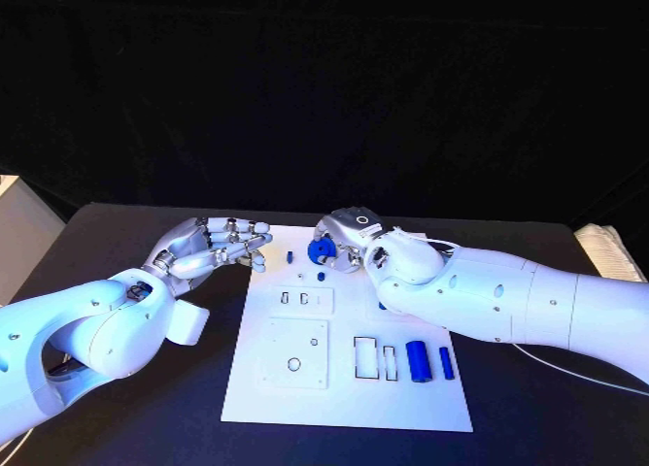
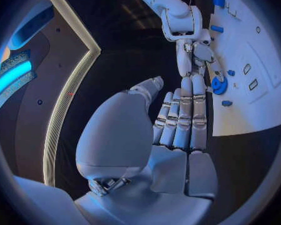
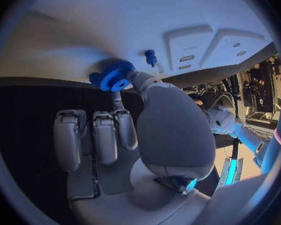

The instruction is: Assemble the parts on the task board

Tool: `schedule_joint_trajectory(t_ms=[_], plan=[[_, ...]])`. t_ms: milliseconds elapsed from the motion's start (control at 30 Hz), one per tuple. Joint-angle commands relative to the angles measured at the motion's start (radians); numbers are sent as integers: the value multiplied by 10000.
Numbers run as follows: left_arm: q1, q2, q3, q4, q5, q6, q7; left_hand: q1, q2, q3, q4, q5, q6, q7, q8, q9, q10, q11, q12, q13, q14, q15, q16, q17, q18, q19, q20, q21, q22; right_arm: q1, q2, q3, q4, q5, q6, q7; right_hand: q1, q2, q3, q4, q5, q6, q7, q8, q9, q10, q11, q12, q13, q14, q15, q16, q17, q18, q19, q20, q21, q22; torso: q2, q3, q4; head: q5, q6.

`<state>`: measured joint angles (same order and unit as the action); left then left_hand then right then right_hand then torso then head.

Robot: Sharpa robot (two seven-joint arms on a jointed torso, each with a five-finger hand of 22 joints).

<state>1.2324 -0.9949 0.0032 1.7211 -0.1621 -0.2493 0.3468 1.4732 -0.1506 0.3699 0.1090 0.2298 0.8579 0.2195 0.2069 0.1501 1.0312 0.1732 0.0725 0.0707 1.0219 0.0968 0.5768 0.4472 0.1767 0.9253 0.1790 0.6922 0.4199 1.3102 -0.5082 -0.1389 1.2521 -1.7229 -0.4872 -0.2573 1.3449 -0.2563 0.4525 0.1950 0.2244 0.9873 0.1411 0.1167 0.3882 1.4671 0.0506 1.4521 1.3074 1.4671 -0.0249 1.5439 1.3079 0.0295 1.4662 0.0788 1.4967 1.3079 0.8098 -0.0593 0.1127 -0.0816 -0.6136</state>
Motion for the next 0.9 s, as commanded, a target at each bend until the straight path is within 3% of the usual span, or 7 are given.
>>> schedule_joint_trajectory(t_ms=[33, 167, 267, 667, 900], plan=[[13, 15, 6, 14, -42, 187, 42, -53, -18, 70, 9, -19, -83, 230, -41, 9, -81, -1, 26, 9, -67, -9, 69, 14, 39, -59, 9, 28, 16, -20, -1, -14, -71, 288, 72, 197, -317, -112, -316, 203, -514, -343, 92, -243, -178, 149, 136, -165, 1575, 905, 133, 52, 2026, -66, 652, 94, 19, 1784, 8, 2, -10, 13, 17], [13, 19, 6, 4, -42, 202, 34, -53, -18, 70, 9, -19, -83, 230, -41, 9, -81, -1, 26, 9, -67, -9, 69, 14, 39, -59, 9, 28, 16, -20, -39, -17, -86, 574, 86, 360, -592, 231, -1654, 792, -791, -499, 154, -417, -250, 21, 200, -335, 1474, 921, 201, 81, 2113, -64, 647, 189, 12, 1794, 3, 3, -1, 2, 28], [13, 23, 6, -9, -42, 214, 29, -65, -18, 76, 13, -20, -85, 231, -41, 11, -85, 1, 31, 10, -72, -7, 77, 14, 39, -73, 13, 44, 25, -21, -86, -18, -73, 758, 132, 477, -479, 320, -2244, 937, -598, -503, 167, -445, -270, -2, 222, -363, 1466, 933, 210, 102, 2172, -69, 653, 210, 25, 1818, 7, 2, 5, 5, 32], [12, 36, 5, -50, -42, 269, -54, -80, -13, 84, 22, -18, -94, 235, -44, 12, -99, 6, 29, 9, -92, 0, 75, 10, 37, -94, 19, 51, 31, -56, -294, -20, 22, 1358, 358, 619, -398, 491, -2437, 947, -371, -369, 142, -385, -255, 113, 203, -194, 1600, 980, 213, 178, 2380, -105, 718, 204, 143, 1957, 9, 6, -11, 3, 7], [12, 40, 5, -57, -43, 289, -82, -101, -7, 95, 34, -14, -117, 242, -54, 10, -135, 16, 21, 5, -123, 12, 71, 4, 34, -129, 28, 59, 36, -68, -405, -20, 2, 1625, 507, 537, -903, 768, -2550, 981, 4, -286, 124, -360, -258, 139, 188, -157, 1637, 988, 201, 192, 2417, -111, 730, 190, 164, 1988, 3, 4, -4, -30, 4]])
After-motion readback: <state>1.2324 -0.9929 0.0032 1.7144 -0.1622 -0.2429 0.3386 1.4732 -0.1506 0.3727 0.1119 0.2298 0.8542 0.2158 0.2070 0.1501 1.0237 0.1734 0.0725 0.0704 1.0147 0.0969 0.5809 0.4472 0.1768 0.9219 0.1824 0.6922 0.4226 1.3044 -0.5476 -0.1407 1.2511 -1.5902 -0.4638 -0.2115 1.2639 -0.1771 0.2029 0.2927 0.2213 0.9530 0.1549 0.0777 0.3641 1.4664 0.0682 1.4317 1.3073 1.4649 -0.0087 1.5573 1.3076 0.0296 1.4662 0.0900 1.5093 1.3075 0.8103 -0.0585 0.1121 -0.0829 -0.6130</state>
